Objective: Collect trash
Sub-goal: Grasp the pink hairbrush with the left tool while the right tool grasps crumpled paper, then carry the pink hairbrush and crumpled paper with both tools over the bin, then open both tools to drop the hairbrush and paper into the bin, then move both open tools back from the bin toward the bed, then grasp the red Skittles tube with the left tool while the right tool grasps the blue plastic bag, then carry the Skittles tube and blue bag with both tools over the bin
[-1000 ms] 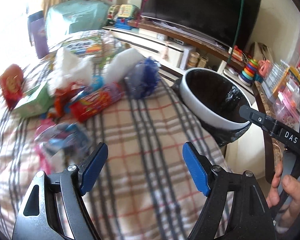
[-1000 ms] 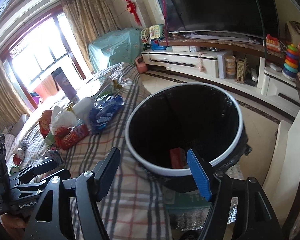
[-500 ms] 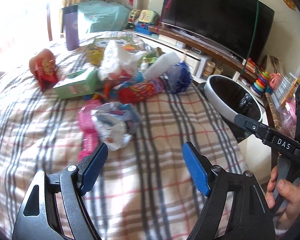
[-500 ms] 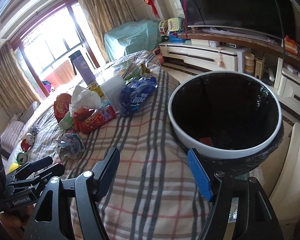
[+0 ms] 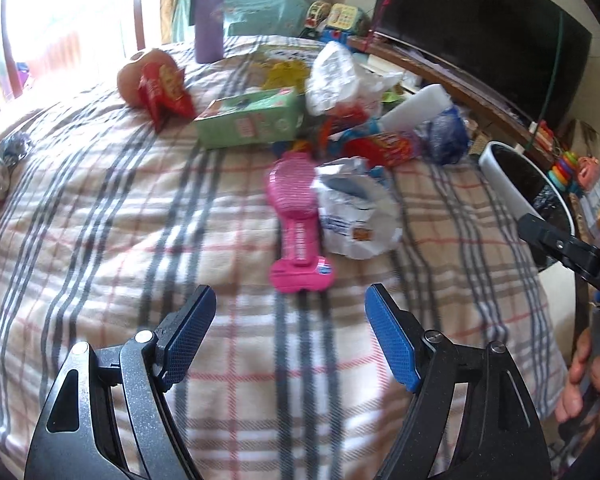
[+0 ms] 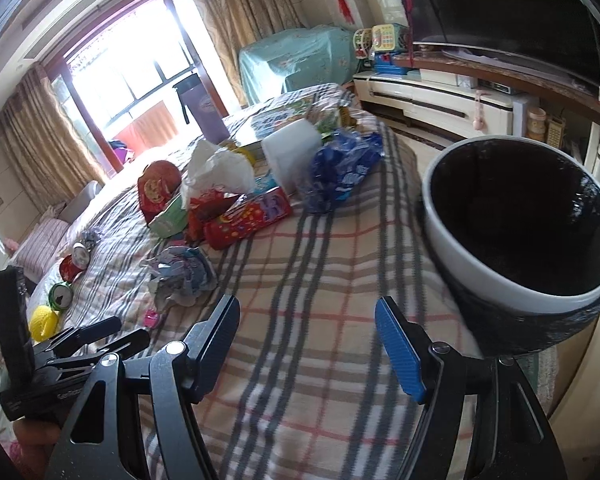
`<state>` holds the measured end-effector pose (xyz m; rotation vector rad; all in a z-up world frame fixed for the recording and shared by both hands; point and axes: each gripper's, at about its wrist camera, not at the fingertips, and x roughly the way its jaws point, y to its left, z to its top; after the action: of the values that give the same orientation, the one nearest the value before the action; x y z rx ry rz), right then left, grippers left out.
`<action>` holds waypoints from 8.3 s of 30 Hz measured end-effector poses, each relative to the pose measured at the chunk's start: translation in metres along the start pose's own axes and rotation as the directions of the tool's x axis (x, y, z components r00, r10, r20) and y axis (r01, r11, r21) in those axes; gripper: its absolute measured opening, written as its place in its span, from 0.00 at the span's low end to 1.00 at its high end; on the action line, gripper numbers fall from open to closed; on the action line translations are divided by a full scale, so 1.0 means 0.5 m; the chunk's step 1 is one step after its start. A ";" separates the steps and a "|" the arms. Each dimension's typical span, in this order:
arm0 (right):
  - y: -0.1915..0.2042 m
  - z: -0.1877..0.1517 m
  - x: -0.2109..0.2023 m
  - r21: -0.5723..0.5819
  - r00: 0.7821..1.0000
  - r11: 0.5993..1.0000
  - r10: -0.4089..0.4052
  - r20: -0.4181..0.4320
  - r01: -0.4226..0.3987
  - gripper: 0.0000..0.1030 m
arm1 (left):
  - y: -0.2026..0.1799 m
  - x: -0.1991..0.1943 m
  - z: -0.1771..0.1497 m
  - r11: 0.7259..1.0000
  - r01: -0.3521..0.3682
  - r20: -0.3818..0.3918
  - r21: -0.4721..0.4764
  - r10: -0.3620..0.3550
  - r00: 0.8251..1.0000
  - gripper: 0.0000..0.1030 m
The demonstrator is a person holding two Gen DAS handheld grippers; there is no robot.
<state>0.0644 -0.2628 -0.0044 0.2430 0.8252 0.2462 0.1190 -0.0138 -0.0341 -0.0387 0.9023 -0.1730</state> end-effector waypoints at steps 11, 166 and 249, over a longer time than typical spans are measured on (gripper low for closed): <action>0.041 -0.001 0.042 -0.019 0.999 0.999 0.027 -0.039 -0.028 0.70 | -0.005 0.060 0.037 0.996 -0.052 -0.016 0.077 0.054 0.998 0.56; -0.077 0.045 -0.026 0.028 0.999 0.999 0.016 0.041 -0.017 0.88 | -0.135 0.051 0.080 0.989 0.126 -0.036 0.081 -0.123 0.992 0.62; -0.112 0.017 -0.056 0.051 1.000 0.999 0.006 0.029 -0.007 0.19 | -0.210 0.051 0.068 0.932 0.282 -0.102 0.230 -0.265 0.959 0.35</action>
<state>0.0592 -0.3252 0.0033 0.2965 0.8025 0.2276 0.1471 -0.1228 -0.0220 0.0699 0.9377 -0.5473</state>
